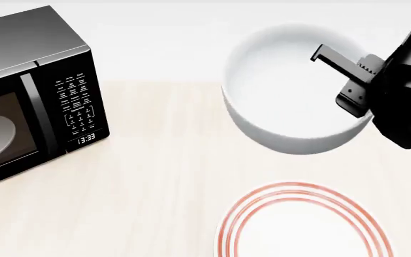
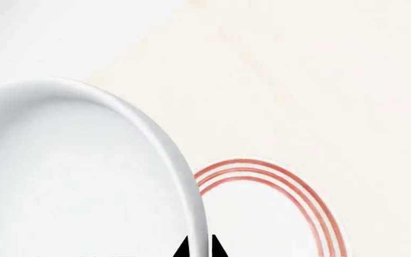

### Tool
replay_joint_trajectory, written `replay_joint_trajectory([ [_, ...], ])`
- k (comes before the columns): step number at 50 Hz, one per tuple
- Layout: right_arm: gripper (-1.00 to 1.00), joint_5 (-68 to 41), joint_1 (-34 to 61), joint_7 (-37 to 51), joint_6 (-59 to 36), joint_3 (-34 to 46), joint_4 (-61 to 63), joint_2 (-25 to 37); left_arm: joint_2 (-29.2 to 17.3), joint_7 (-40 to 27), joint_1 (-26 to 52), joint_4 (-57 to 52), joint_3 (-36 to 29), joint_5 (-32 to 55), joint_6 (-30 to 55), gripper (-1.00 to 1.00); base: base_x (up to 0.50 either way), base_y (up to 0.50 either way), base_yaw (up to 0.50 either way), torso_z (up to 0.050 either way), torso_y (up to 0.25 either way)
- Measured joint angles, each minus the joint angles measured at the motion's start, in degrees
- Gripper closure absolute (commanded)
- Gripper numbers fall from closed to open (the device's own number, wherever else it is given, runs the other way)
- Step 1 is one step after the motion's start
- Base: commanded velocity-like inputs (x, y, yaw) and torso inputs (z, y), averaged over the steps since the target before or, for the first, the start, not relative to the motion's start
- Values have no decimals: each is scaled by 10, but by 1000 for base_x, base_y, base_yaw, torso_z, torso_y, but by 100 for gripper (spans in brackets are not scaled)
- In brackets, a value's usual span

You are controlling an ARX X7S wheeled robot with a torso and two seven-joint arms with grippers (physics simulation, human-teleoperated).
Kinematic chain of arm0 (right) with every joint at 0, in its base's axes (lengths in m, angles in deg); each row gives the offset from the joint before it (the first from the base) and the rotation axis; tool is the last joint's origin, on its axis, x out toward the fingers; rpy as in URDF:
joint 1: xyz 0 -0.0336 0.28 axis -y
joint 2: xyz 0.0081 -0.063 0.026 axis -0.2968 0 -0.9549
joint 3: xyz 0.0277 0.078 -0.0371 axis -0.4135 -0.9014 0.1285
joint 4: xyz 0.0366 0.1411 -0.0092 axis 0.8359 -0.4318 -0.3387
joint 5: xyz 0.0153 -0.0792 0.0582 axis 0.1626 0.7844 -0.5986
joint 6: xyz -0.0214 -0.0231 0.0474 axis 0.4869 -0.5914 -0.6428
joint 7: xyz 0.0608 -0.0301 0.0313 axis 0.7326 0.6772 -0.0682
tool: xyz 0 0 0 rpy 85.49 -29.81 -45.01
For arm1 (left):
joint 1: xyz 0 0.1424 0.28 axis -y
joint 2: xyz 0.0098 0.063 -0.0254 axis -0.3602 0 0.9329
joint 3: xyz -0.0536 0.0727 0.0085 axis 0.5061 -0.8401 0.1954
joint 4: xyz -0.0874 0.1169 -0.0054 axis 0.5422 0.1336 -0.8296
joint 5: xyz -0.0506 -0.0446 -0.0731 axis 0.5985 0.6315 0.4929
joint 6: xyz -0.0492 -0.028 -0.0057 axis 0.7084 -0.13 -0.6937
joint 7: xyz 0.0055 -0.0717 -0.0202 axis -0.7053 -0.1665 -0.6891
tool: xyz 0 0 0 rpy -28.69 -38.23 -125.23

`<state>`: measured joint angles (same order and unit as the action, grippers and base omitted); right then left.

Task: Put the white bowl to the right of the plate.

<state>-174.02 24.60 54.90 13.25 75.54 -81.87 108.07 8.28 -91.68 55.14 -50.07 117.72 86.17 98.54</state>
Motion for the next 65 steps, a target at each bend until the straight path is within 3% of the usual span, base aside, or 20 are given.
replay_joint_trajectory([
  [41,100,-12,-74,-53,12,-5,-53,186,-7,-10,7,8,-30,-8,-12,-100,0,0,0,0,0],
  [65,100,-11,-138,-94,43,2,-61,245,-11,-13,1,9,-37,-14,-20,-100,0,0,0,0,0],
])
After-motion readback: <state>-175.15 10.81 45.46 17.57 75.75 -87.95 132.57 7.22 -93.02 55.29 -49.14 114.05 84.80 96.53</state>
